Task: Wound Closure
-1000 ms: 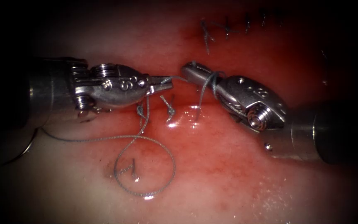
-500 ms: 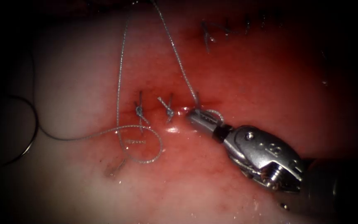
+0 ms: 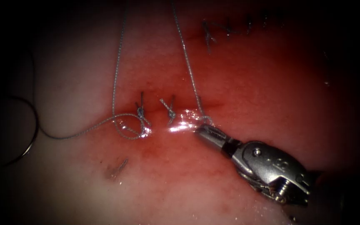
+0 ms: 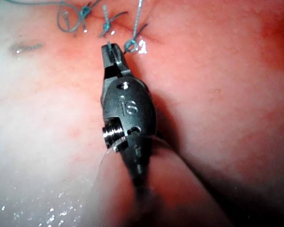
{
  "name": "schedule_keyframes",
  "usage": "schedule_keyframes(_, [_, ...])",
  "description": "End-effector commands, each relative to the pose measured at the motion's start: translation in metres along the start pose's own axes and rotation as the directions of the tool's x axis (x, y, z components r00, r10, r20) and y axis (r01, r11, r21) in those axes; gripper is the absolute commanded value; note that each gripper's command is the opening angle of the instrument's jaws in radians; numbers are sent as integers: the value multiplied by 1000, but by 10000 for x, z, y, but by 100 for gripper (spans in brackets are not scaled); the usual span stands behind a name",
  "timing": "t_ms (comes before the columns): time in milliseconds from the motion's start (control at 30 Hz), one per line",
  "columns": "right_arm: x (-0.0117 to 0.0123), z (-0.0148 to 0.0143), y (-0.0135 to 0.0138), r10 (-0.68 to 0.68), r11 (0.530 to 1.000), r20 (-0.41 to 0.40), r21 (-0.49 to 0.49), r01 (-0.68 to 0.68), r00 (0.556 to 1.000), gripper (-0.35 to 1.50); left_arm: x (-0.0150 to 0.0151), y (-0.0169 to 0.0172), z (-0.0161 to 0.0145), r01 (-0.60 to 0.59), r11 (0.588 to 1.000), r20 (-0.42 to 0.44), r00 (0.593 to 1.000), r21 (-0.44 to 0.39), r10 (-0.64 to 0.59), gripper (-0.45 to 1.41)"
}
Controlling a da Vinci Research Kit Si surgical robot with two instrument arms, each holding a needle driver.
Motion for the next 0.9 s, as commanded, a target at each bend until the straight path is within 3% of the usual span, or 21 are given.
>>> schedule_keyframes(33, [-8, 3, -6, 2, 1000, 0, 1, -2, 1000, -35, 6, -9, 9, -4, 1000, -12, 1000, 16, 4, -45])
schedule_keyframes(300, [-7, 4, -5, -3, 1000, -6, 3, 3, 1000, -35, 9, -66, 16, 23, 976, -66, 998, 219, -8, -45])
schedule_keyframes(500, [-25, -2, -9, -27, 1000, 47, 16, 26, 999, -35, 12, -59, 25, 24, 971, -58, 998, 236, -10, -45])
schedule_keyframes(733, [-74, -26, -24, -143, 990, 148, 35, 139, 979, -35, 18, -75, 31, -5, 972, -53, 998, 237, 18, -45])
schedule_keyframes(900, [-81, -23, -26, -163, 987, 168, 42, 158, 972, -35, 17, -75, 35, -17, 970, -51, 998, 244, 30, -45])
